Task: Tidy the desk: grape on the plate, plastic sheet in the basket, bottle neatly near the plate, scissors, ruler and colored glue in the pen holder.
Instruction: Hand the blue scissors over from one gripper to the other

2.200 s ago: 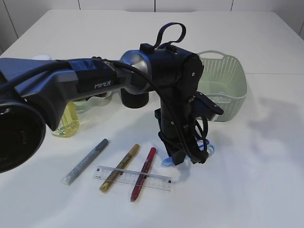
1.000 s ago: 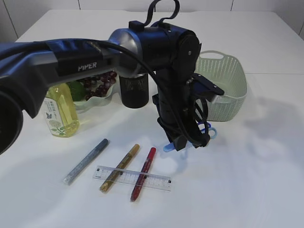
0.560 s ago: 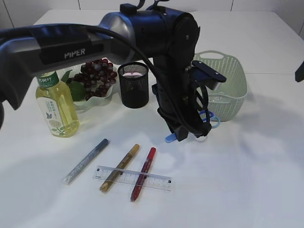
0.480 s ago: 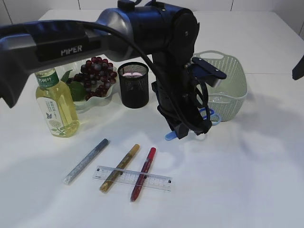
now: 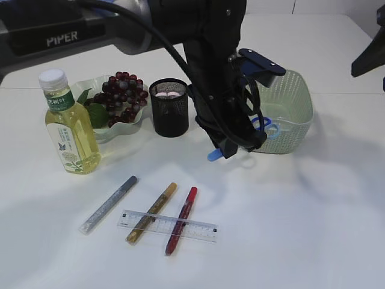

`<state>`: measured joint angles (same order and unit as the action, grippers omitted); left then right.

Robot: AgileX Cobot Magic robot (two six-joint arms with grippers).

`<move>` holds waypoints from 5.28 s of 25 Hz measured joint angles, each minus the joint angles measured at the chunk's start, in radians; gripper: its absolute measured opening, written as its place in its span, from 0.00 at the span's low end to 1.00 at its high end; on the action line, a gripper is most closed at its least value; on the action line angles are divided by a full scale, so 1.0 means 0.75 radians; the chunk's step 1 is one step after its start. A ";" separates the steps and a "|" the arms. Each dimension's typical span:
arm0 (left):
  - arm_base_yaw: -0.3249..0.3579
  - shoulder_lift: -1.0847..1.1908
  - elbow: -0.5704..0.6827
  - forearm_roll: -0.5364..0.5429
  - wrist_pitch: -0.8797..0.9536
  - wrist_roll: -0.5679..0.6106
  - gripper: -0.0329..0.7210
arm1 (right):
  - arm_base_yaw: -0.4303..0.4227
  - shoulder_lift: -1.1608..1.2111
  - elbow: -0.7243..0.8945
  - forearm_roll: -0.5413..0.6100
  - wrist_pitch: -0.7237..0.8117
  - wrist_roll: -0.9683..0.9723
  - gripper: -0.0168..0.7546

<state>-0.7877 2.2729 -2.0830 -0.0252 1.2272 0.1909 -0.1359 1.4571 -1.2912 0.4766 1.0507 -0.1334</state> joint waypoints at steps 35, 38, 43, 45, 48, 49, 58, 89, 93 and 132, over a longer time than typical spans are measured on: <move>0.075 -0.096 -0.170 0.013 -0.006 -0.068 0.21 | 0.092 0.272 0.000 0.972 -0.075 -0.743 0.64; 0.075 -0.098 -0.170 0.013 -0.006 -0.068 0.21 | 0.106 0.282 0.000 0.992 -0.090 -0.760 0.64; 0.076 -0.098 -0.170 0.034 -0.001 -0.070 0.21 | 0.108 0.285 0.000 0.998 -0.126 -0.791 0.64; 0.076 -0.098 -0.170 0.051 0.004 -0.070 0.21 | 0.108 0.285 0.000 1.000 -0.134 -0.808 0.64; 0.076 -0.098 -0.170 0.063 0.010 -0.073 0.21 | 0.108 0.285 0.000 1.000 -0.145 -0.822 0.64; 0.076 -0.098 -0.172 0.063 0.010 -0.074 0.21 | 0.108 0.285 0.000 1.000 -0.153 -0.825 0.64; 0.076 -0.101 -0.221 0.063 0.011 -0.080 0.21 | 0.108 0.294 0.000 1.013 -0.172 -0.837 0.64; 0.076 -0.101 -0.221 0.020 -0.091 -0.080 0.21 | 0.150 0.364 0.000 1.224 -0.193 -0.950 0.64; 0.076 -0.101 -0.221 0.007 -0.096 -0.080 0.21 | 0.174 0.369 0.000 1.235 -0.206 -0.964 0.64; 0.076 -0.104 -0.221 0.001 -0.125 -0.080 0.21 | 0.198 0.415 0.000 1.338 -0.231 -0.988 0.23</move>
<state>-0.7304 2.1948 -2.2490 -0.0248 1.1334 0.1312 0.0128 1.7687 -1.2912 1.4798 0.8772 -0.8744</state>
